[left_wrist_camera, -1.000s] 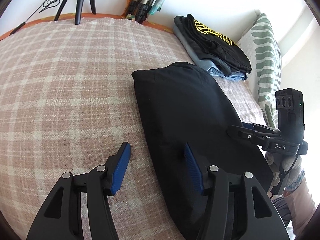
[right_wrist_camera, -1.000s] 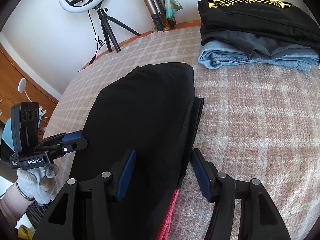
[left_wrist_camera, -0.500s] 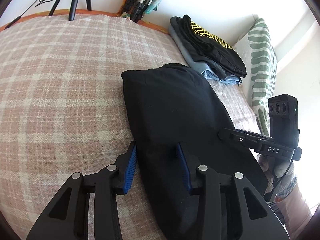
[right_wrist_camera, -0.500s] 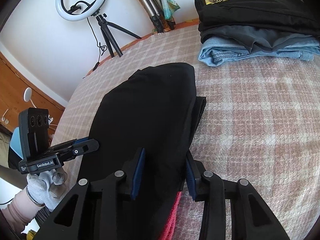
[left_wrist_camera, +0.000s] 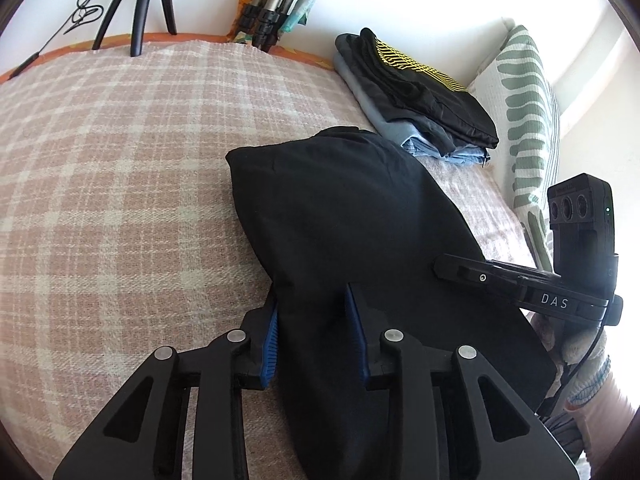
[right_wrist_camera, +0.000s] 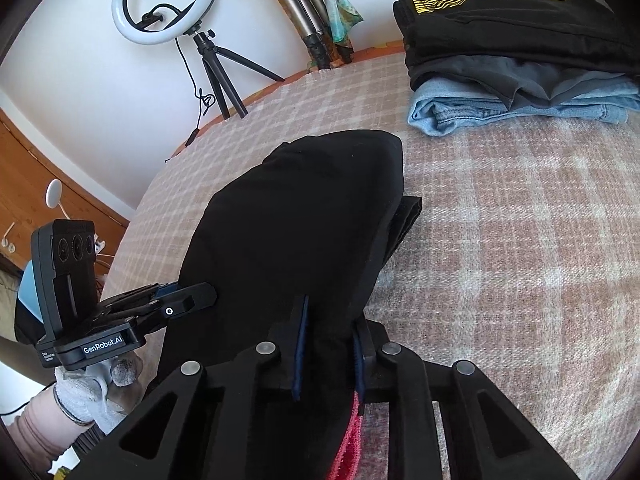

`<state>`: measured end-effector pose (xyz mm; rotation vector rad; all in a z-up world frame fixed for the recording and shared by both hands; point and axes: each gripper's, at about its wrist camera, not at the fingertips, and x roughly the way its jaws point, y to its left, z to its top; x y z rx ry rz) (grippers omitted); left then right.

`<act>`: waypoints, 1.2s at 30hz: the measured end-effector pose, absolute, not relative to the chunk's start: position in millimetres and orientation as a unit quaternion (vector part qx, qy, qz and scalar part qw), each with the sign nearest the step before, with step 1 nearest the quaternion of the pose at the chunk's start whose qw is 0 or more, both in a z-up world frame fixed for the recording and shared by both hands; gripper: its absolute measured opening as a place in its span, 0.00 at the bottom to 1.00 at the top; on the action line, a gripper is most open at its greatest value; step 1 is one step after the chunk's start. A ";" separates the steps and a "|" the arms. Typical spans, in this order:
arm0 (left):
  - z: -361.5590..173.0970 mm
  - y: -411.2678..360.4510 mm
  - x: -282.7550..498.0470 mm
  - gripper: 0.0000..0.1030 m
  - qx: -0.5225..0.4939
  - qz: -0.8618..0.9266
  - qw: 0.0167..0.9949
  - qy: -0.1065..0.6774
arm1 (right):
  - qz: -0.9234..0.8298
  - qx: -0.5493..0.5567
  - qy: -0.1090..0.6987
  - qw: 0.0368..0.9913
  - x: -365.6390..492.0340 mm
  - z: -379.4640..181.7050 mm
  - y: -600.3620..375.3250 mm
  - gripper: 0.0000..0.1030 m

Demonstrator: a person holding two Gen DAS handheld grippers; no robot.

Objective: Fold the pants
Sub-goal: 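Close both grippers on the sides of the folded trouser bundle, then lift the bundle with both grippers and carry it onto the clothes stack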

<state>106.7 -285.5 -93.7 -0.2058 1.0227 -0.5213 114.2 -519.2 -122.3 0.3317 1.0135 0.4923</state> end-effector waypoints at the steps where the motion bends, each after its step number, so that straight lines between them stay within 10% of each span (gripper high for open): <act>1: -92.5 -286.1 105.9 0.22 -0.095 -0.245 0.837 0.480 | 0.231 0.152 0.473 0.836 112.5 -119.1 -518.2 0.12; 36: -11.6 -299.1 57.5 0.07 -0.018 -0.276 0.893 0.355 | 0.184 0.075 0.371 0.907 55.5 -43.0 -492.1 0.05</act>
